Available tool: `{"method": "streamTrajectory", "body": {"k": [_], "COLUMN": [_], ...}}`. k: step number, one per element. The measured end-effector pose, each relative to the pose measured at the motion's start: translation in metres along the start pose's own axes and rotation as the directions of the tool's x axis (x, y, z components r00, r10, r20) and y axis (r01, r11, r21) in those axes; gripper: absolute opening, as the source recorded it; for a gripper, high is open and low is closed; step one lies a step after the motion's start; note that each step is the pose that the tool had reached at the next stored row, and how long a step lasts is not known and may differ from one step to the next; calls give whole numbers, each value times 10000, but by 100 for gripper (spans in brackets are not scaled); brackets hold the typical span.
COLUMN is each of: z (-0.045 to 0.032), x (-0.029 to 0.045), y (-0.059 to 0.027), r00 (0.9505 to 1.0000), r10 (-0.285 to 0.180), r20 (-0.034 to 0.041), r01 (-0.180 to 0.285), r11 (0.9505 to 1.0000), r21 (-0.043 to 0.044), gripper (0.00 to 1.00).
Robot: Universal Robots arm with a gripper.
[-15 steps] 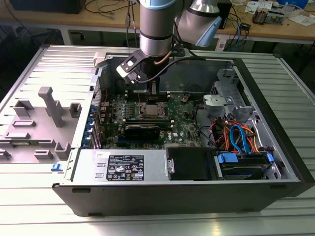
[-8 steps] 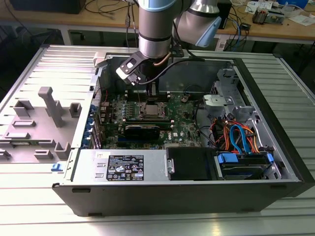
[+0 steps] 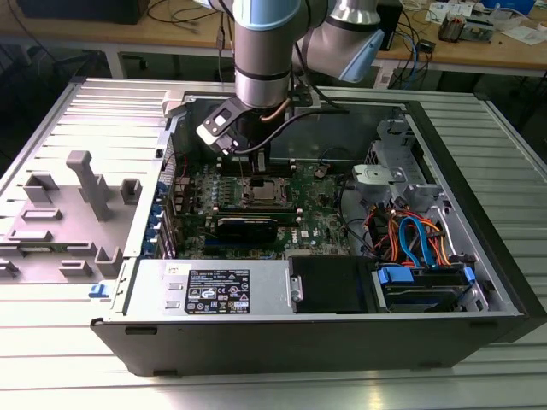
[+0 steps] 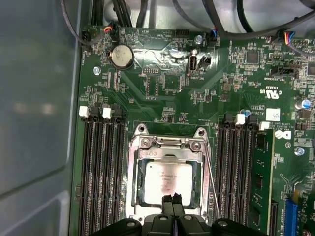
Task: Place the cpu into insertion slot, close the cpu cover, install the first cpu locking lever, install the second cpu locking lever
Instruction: 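Close the cpu cover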
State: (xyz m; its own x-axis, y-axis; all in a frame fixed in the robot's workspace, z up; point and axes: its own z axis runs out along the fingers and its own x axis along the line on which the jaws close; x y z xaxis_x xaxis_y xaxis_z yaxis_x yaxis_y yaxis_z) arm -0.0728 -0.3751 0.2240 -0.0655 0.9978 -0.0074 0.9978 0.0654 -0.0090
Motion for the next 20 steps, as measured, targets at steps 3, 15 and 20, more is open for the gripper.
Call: {"method": "streamTrajectory", "body": {"k": [3,15,20], "z": [1,108,163], "x": [0,-22,-23], "y": [-4,-77,-80], "r00": [10000,10000,10000], "r10": [1,-1,2], "r20": [-3,-2,-10], "r01": [-1,1,-2], "r11": [10000,10000,10000], "r21": [-2,-1,7], "gripper": [11,11,11]}}
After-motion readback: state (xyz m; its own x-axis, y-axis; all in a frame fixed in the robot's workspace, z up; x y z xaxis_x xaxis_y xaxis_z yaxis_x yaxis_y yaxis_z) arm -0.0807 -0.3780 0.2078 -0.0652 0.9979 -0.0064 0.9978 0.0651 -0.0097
